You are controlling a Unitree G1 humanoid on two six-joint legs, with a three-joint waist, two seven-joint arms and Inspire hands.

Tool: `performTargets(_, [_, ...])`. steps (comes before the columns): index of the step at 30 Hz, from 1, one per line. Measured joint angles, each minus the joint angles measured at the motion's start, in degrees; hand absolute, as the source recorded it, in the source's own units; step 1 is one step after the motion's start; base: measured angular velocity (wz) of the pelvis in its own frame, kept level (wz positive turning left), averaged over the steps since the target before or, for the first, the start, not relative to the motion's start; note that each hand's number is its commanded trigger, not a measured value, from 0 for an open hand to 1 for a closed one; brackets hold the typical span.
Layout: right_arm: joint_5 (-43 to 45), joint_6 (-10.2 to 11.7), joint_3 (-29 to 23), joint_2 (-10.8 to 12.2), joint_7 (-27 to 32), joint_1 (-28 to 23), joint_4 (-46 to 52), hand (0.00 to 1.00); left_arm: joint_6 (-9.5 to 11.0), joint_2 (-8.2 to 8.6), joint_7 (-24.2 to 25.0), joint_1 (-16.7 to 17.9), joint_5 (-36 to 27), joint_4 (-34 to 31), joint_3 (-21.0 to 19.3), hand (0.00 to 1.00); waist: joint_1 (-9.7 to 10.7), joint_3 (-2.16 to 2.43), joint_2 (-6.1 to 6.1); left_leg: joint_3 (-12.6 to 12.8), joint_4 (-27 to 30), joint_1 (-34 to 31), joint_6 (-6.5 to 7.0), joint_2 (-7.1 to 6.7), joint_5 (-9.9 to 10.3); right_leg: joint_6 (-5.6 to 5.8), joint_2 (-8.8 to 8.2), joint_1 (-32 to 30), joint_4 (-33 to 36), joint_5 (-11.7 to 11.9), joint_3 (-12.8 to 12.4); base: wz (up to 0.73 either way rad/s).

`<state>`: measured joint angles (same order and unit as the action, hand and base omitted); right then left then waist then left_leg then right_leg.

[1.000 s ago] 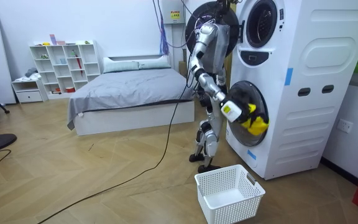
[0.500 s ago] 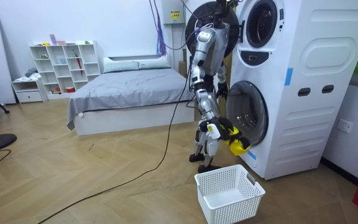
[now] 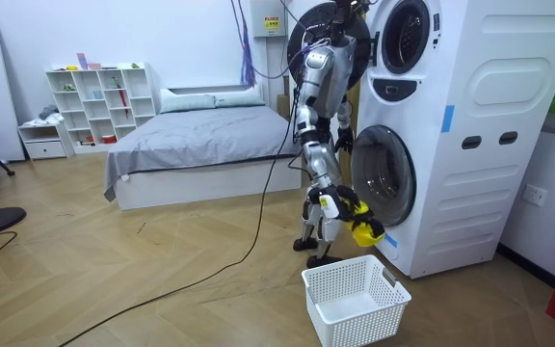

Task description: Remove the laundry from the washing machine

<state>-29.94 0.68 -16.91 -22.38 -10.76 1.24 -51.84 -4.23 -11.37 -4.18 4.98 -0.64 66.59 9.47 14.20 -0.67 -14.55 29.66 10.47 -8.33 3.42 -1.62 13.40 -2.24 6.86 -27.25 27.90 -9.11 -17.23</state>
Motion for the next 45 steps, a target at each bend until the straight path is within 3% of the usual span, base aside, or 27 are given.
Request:
performTargets(3, [0.0,1.2,0.0,0.0,0.1,0.0,0.0,0.0,0.0,0.05,-0.1,-0.1,-1.1,0.0,0.2,0.0,0.0,-0.03,-0.1,0.0,0.0,-0.1,0.0,-0.1,0.0,0.0,-0.11,-0.2,0.3,-0.3,0.1,0.0])
performTargets(12, [0.0,1.3,0.0,0.0,0.1,-0.1,0.0,0.0,0.1,0.04,-0.2,-0.1,-2.3,0.0,0.3,0.0,0.0,-0.07,-0.07,0.0,0.2,-0.6,0.0,-0.27,0.0,-0.1,-0.28,-1.0,1.2,-0.9,0.2,0.01])
performTargets(15, [-0.3,1.5,0.0,0.0,0.2,-0.1,0.0,0.0,0.4,0.04,-0.2,0.1,-3.2,0.0,0.3,0.0,0.6,-0.37,0.34,0.0,0.5,-0.6,0.0,-0.38,0.0,-0.05,-0.5,-1.0,1.9,-1.5,0.3,0.11])
performTargets(27, [-0.7,1.9,-0.1,0.0,0.6,-0.2,0.1,0.0,1.1,0.01,-0.2,1.8,-3.6,-1.0,-0.1,0.0,1.1,-0.46,1.3,0.0,1.3,-1.0,0.0,-1.15,0.0,0.15,-1.2,-1.9,3.8,-2.8,0.1,0.0])
performTargets(38, [-1.0,1.9,-0.2,0.0,0.6,-1.0,0.1,0.0,2.1,0.02,-0.1,2.6,-3.9,-0.8,-0.3,0.0,1.0,-0.06,1.89,0.0,1.2,0.1,0.0,-1.06,0.0,0.1,-1.26,-0.6,3.5,-2.9,0.3,0.0])
performTargets(41, [-1.1,1.9,-0.3,0.0,0.6,-2.5,0.1,0.0,2.1,0.03,-0.1,3.0,-3.9,-1.0,-0.4,0.0,1.1,0.41,1.73,-0.2,1.1,0.9,-0.01,-0.75,0.0,-0.09,-1.48,0.6,2.5,-2.8,1.3,0.08])
performTargets(45, [-2.5,1.8,-3.1,0.0,0.9,-5.4,-2.2,0.0,2.3,-0.02,-0.1,4.8,-3.9,-4.3,-0.4,0.0,1.2,0.42,1.89,-2.8,0.8,2.4,0.0,-0.41,0.0,-0.18,-2.37,3.7,0.6,-2.8,4.2,0.35])
